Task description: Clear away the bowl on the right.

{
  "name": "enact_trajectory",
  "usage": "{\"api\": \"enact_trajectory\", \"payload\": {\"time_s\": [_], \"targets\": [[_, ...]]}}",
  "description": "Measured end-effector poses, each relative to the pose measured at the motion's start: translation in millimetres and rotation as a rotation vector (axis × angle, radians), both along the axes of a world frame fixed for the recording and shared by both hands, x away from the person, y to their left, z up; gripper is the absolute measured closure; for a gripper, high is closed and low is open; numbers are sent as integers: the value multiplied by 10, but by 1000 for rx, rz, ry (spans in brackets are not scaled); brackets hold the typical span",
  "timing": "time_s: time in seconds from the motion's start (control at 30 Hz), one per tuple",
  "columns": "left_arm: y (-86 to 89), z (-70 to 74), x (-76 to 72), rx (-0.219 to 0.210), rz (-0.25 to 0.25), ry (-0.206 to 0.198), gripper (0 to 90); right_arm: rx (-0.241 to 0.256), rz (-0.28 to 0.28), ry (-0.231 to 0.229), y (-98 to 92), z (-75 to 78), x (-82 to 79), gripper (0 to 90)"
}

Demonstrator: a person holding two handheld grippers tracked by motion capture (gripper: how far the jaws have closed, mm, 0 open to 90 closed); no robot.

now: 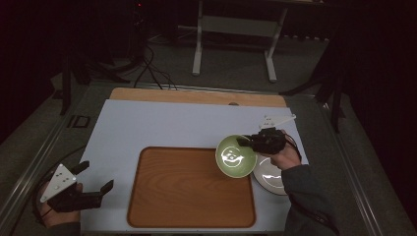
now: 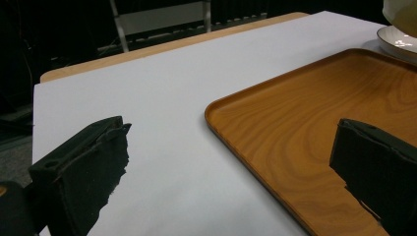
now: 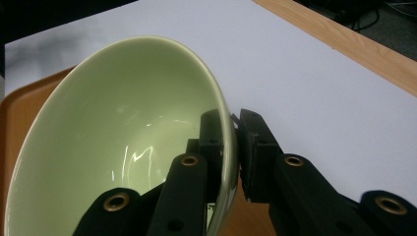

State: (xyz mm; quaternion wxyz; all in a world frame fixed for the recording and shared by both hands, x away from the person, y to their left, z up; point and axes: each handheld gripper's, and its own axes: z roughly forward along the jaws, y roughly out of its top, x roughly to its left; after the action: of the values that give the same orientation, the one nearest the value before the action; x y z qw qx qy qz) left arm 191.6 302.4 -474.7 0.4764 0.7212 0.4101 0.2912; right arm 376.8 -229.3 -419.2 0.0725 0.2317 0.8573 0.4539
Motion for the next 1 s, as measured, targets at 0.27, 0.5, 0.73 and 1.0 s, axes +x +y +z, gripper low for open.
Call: {"api": "enact_trajectory", "payload": {"time_s": [0.27, 0.5, 0.73, 1.0], "targets": [[-3, 2, -5, 0, -1, -2, 12, 20, 15, 1, 136, 18, 14, 810], [1, 0, -1, 0, -2, -1, 12, 26, 36, -2, 257, 30, 31, 810], [-2, 3, -4, 2, -2, -2, 12, 27, 44, -1, 342, 10, 39, 810], [-5, 0, 0, 2, -2, -1, 12, 28, 53, 8, 430, -40, 42, 810]]}}
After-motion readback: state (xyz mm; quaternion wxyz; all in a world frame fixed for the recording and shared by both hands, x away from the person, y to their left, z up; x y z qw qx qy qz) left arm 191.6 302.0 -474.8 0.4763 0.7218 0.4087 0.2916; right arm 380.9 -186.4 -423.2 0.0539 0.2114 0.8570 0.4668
